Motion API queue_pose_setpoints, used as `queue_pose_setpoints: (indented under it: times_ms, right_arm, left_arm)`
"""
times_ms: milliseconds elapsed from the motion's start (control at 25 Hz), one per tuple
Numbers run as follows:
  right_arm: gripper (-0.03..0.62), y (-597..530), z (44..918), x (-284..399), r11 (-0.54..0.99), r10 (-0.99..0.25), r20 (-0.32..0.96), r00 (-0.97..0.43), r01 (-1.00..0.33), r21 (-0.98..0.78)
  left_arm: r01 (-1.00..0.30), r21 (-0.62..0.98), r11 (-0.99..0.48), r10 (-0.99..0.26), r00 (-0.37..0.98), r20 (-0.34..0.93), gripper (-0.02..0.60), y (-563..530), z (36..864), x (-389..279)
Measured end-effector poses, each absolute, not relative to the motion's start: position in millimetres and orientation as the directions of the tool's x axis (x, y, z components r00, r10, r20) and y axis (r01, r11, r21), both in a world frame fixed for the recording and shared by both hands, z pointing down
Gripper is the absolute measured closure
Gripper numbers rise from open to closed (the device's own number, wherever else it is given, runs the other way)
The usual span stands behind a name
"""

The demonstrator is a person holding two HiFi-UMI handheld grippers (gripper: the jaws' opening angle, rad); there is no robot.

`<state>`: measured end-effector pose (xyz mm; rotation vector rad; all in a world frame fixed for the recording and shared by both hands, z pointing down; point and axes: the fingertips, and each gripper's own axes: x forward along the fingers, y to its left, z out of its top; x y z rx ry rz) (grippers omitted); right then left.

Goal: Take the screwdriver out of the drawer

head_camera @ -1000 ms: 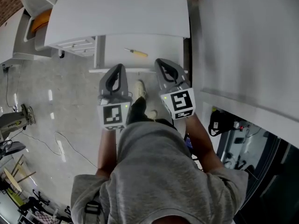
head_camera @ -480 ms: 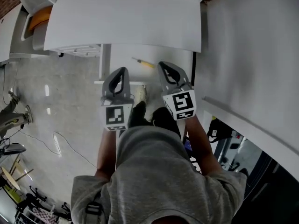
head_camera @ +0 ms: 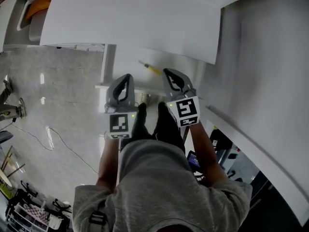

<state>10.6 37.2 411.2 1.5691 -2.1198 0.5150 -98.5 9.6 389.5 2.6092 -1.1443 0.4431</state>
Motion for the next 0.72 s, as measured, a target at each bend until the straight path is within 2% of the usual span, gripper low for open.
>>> queue_pose_setpoints:
  times_ms: [720]
  right_arm:
    - [0.591,9.9,559.5,7.3,0.549,-0.546,0.704,-0.454,-0.829,-0.109]
  left_arm:
    - [-0.88,0.16,-0.448,-0.706,0.458,0.541,0.569,15.6,522.6,-93.0]
